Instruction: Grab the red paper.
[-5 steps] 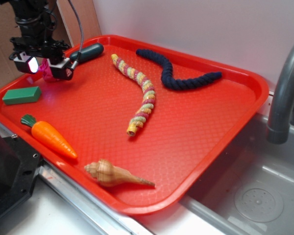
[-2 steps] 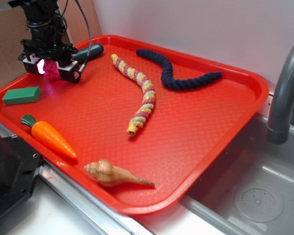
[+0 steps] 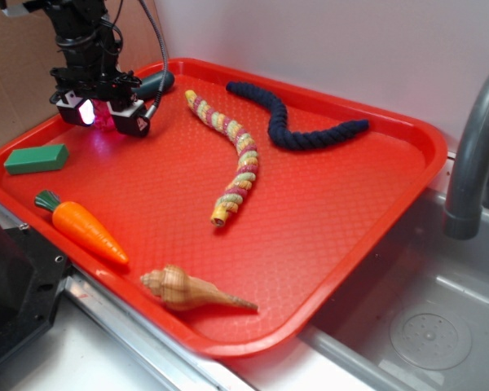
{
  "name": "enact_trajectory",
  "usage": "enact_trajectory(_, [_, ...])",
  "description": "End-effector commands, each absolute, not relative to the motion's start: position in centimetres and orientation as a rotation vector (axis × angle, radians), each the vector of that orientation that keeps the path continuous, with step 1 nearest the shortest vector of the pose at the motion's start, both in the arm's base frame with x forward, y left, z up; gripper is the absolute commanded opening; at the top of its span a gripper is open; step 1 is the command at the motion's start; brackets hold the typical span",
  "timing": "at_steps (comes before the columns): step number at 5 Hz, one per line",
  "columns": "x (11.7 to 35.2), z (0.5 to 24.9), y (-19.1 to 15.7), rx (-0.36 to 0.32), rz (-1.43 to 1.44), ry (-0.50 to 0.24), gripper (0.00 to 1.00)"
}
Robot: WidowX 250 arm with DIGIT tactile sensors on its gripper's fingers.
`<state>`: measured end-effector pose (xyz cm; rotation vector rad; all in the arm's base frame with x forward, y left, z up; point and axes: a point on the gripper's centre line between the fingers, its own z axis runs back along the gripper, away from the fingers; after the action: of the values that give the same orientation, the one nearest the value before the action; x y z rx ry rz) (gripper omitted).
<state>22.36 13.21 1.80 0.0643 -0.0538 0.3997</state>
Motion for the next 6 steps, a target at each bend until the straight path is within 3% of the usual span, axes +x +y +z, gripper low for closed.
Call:
enact_trajectory(1, [23.26, 2.93, 13.95, 0.078, 0.394, -0.117, 0.0])
enact_trajectory(6, [22.8, 3.18, 13.75, 0.066, 0.393, -0.097, 0.0])
